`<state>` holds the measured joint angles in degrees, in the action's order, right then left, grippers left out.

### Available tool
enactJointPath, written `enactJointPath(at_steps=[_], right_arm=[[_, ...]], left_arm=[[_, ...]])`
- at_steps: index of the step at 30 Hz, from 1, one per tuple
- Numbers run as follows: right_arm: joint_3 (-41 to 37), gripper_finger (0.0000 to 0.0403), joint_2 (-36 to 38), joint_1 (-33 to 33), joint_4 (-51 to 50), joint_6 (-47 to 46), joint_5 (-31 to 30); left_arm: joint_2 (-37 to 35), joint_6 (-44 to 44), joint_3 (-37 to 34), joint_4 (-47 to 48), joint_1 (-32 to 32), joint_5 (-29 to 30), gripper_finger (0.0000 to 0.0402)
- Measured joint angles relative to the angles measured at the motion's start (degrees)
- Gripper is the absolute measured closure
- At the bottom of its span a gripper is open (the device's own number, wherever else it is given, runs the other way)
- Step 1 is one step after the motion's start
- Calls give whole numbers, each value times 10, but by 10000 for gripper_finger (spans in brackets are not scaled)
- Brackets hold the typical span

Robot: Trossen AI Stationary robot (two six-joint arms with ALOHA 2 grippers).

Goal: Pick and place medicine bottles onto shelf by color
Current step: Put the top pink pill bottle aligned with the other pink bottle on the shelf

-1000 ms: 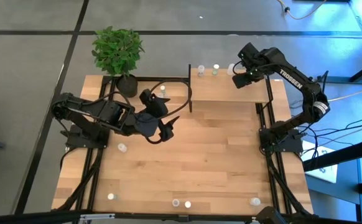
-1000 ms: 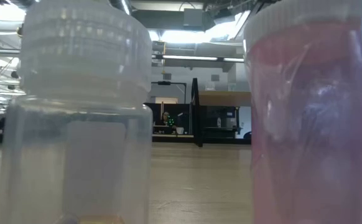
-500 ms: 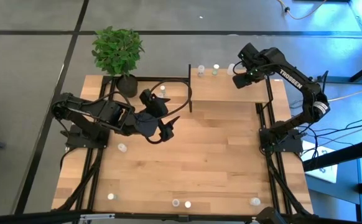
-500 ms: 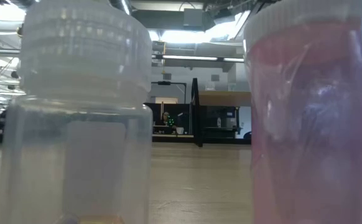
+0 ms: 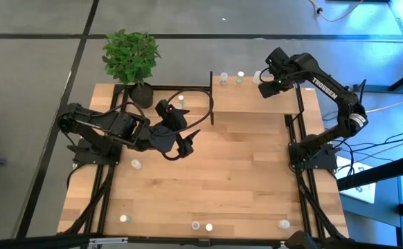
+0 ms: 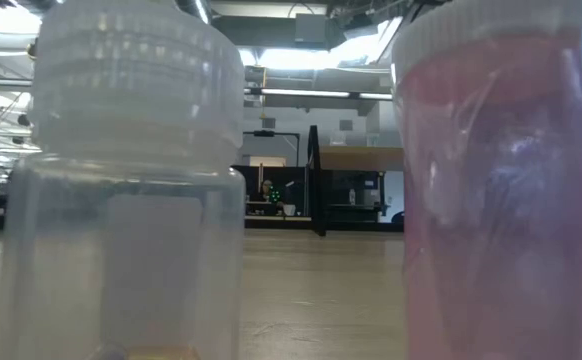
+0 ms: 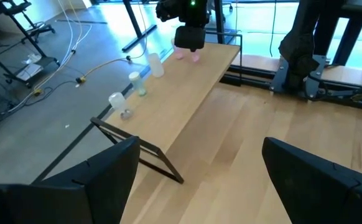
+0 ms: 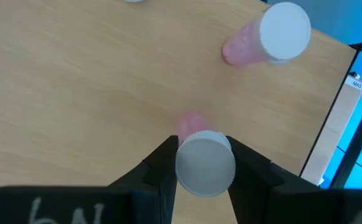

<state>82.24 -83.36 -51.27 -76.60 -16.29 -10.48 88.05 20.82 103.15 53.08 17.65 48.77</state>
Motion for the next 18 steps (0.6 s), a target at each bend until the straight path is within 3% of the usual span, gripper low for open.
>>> enactJointPath(at_steps=[18], right_arm=[[0,286,7,29,-8,-16,-3]], left_arm=[[0,-4,0,1,0,2,67]])
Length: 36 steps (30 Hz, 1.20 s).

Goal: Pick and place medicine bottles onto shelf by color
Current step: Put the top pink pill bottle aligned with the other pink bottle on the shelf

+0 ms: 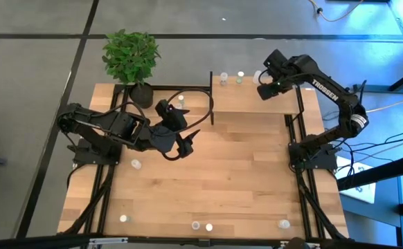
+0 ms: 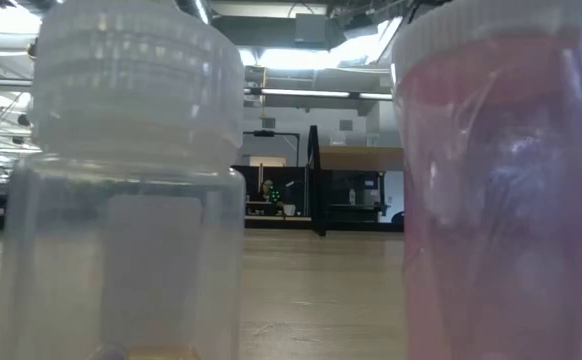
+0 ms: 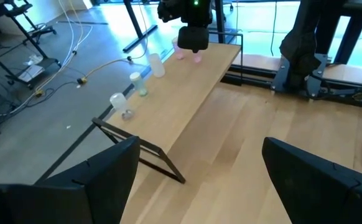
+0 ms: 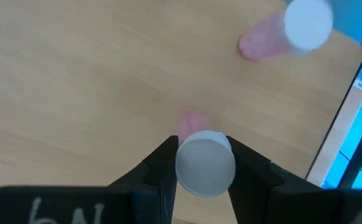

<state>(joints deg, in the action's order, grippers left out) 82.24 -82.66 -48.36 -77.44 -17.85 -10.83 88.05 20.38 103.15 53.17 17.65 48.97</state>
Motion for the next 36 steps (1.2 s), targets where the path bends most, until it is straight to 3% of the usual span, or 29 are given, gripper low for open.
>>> enactJointPath(at_steps=[10,17,27,36], right_arm=[[-1,286,57,7,-9,-14,-33],[-89,286,111,8,53,-28,4],[-45,286,111,-23,60,-18,4],[-45,286,62,-50,26,16,30]], left_arm=[[0,0,0,1,0,0,67],[0,-2,0,1,-1,0,67],[0,-1,0,1,-19,-9,67],[0,-1,0,1,-19,-17,67]])
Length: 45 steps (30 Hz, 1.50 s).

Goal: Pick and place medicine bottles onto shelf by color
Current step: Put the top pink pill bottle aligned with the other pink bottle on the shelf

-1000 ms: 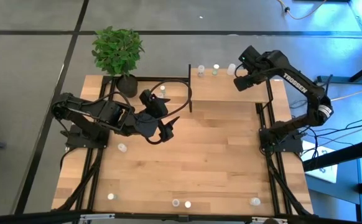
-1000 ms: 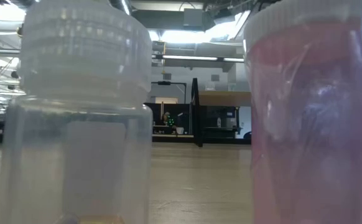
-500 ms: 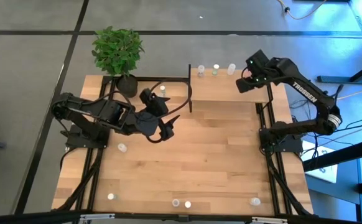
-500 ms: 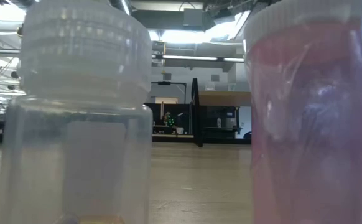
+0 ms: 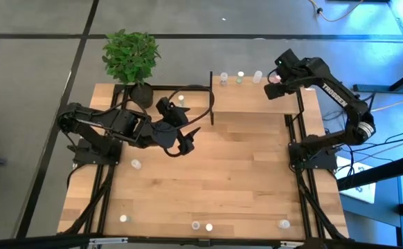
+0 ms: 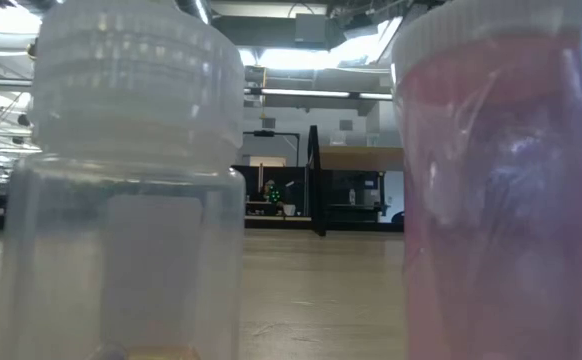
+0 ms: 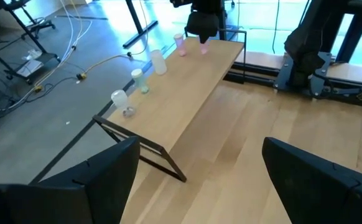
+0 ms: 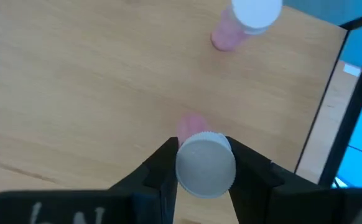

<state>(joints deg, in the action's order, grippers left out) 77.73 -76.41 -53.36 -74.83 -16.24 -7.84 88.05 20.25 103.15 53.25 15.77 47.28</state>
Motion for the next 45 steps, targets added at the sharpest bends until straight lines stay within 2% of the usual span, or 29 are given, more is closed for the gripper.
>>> enactJointPath(at_steps=[26,45], right_arm=[[0,286,-45,-1,22,32,-15],[0,281,-46,-4,22,45,-16]], left_arm=[[0,0,0,0,0,0,67],[0,0,0,0,0,0,67]])
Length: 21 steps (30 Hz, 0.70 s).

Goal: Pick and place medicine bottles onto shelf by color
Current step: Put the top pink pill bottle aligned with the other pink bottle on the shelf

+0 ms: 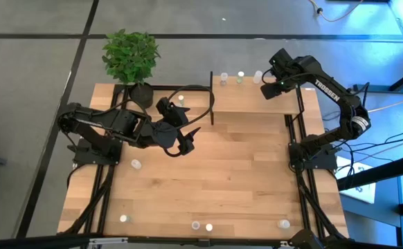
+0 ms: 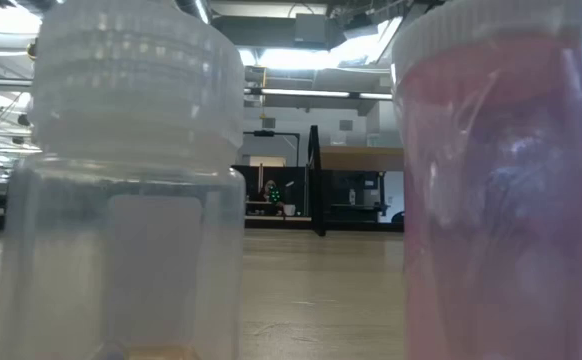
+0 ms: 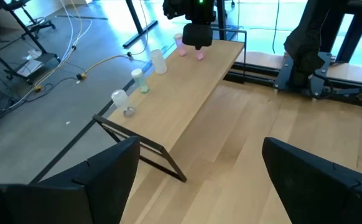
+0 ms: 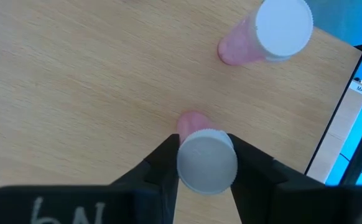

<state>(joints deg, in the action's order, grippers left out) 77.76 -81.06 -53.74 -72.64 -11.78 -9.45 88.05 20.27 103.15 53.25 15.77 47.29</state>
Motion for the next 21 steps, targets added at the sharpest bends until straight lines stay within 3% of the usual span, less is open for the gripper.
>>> enactJointPath(at_steps=[14,21], right_arm=[[0,226,-1,0,-1,0,0],[0,217,-1,0,-1,-1,0]], left_arm=[[0,0,0,0,0,0,67],[0,0,0,0,0,0,67]])
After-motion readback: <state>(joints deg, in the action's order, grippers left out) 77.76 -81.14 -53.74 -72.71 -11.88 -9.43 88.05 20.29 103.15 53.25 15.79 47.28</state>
